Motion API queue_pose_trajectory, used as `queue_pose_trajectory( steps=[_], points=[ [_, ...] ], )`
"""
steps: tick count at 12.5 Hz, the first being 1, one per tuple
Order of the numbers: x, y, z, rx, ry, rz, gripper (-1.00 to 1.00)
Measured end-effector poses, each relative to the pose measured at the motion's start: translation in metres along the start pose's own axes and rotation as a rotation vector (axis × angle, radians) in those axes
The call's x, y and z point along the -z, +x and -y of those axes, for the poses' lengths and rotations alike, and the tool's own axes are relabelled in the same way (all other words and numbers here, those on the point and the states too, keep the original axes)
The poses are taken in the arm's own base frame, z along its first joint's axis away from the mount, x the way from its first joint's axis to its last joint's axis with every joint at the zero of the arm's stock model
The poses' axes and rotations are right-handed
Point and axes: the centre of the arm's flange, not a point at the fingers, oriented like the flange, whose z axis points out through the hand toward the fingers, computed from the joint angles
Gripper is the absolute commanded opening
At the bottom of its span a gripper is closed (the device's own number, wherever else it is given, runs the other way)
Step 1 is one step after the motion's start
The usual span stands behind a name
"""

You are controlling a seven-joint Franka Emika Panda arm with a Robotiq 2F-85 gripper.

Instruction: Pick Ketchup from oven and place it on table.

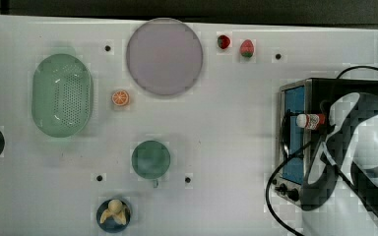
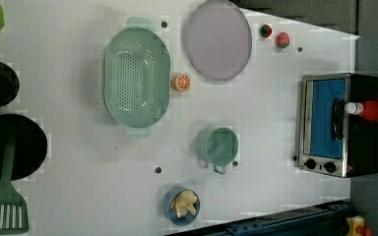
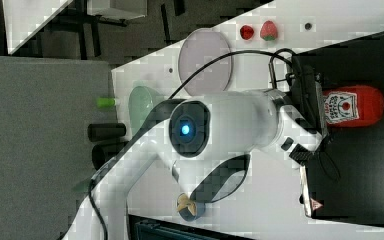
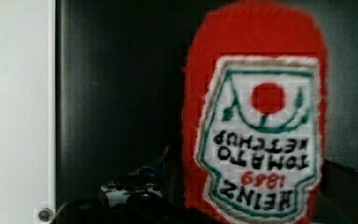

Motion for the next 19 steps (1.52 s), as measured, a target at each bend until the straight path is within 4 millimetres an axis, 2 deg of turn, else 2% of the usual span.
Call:
queue_pose_trajectory(
  steps=[1, 2, 5, 7, 9, 10, 12, 15, 17, 19],
  points=[
    [-0.006, -0.002, 0.0, 0.003, -0.009, 0.003, 0.44],
    [-0.009, -0.005, -0.001, 0.011, -0.021, 0.002, 0.27],
    [-0.005, -0.007, 0.003, 0.014, 0.002, -0.011, 0.26],
    [0.004, -0.003, 0.005, 0.021, -0.003, -0.019, 0.27],
    [0.016, -0.002, 0.006, 0.032, -0.059, 0.021, 0.27],
    [0.029, -0.004, 0.007, 0.039, -0.085, 0.051, 0.26],
    [0.073, -0.009, 0.018, 0.054, -0.077, 0.096, 0.27],
    [0.174, -0.043, 0.035, 0.144, 0.01, 0.089, 0.26],
    [0.229, -0.087, 0.049, 0.233, 0.097, 0.099, 0.26],
    [0.263, -0.154, 0.062, 0.359, 0.112, 0.154, 0.27]
  ],
)
